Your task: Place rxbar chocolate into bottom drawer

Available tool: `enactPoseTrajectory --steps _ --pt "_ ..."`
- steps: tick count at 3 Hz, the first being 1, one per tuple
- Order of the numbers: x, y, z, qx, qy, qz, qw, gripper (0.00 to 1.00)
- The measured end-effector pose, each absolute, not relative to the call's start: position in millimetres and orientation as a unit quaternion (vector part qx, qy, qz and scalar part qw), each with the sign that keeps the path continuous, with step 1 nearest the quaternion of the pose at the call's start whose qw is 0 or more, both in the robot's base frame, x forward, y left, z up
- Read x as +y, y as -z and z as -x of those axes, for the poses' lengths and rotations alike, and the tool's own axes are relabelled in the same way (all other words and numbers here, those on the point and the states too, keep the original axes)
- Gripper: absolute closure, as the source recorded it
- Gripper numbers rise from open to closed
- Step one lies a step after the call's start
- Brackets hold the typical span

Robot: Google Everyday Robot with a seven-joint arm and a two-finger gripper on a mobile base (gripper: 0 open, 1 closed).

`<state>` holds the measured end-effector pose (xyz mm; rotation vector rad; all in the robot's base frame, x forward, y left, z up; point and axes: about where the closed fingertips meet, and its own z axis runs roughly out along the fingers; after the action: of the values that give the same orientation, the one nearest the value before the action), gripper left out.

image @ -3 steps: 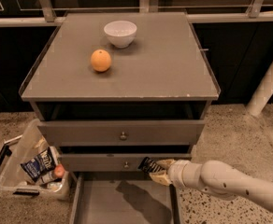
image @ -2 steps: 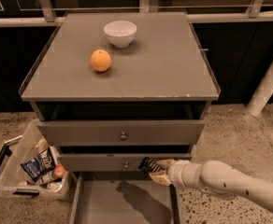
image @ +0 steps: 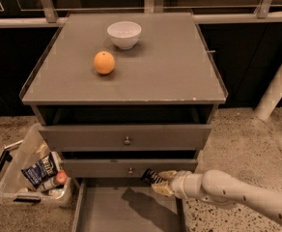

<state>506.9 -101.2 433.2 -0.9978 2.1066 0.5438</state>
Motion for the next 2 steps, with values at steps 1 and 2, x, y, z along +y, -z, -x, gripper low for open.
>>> enactPoseTrajectory --steps 1,2 --pt "-98 -379 -502 0.830 -0.218 0.379 0.348 1.00" --pt "-99 -334 -497 0.836 -0.210 0.377 0.339 1.00"
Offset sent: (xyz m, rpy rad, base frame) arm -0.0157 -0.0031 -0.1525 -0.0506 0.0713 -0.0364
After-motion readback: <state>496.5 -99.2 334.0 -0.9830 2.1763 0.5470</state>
